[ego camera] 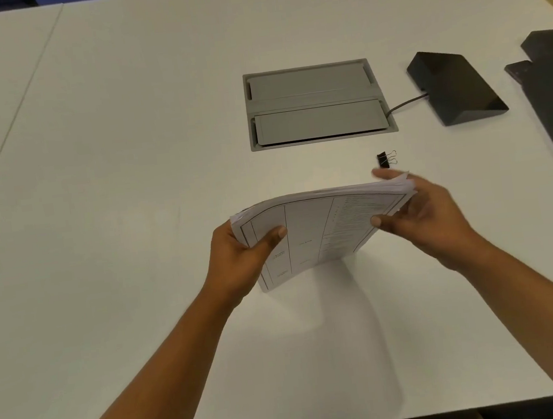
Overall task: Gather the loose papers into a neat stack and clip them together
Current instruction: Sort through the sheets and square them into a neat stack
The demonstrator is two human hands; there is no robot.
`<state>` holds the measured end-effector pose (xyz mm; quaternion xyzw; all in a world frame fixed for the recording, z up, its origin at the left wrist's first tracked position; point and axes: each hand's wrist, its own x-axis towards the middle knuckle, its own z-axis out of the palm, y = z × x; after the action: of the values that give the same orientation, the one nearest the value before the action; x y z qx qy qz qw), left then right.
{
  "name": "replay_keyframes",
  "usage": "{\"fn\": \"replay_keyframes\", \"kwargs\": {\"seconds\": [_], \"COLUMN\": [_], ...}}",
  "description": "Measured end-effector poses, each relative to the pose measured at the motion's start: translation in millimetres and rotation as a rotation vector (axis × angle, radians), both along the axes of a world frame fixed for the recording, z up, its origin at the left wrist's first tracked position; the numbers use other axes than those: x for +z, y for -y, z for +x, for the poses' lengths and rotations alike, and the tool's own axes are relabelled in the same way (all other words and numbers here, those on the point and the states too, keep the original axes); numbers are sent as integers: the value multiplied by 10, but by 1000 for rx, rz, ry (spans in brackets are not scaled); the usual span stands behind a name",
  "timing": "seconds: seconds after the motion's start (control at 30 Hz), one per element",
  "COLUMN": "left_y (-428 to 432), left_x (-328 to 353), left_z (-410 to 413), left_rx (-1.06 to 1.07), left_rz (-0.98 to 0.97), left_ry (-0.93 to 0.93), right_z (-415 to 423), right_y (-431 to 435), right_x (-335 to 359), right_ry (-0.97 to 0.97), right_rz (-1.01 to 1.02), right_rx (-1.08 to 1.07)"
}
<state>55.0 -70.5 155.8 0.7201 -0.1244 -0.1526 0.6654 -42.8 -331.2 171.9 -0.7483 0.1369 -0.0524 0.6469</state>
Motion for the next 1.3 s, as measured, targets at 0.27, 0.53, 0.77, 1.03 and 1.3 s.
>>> {"fn": "replay_keyframes", "kwargs": {"seconds": [0.27, 0.53, 0.77, 1.03, 1.3], "left_y": [50, 207, 187, 114, 134], "left_x": [-389, -523, -866, -1119, -1307], "left_z": [-88, -167, -129, 104, 215], "left_rx": [32, 105, 76, -59, -104], "left_rz": [68, 74, 141, 176, 199], "left_ry": [-110, -86, -158, -191, -201], "right_z": [54, -24, -15, 80, 49], "right_y": [-166, -174, -254, -390, -407], "right_x": [-492, -588, -783, -949, -1152], "right_ry": [-172, -113, -179, -207, -241], "right_rz": [-38, -35, -49, -160, -162], "right_rx": [67, -10, 18, -115, -149]}}
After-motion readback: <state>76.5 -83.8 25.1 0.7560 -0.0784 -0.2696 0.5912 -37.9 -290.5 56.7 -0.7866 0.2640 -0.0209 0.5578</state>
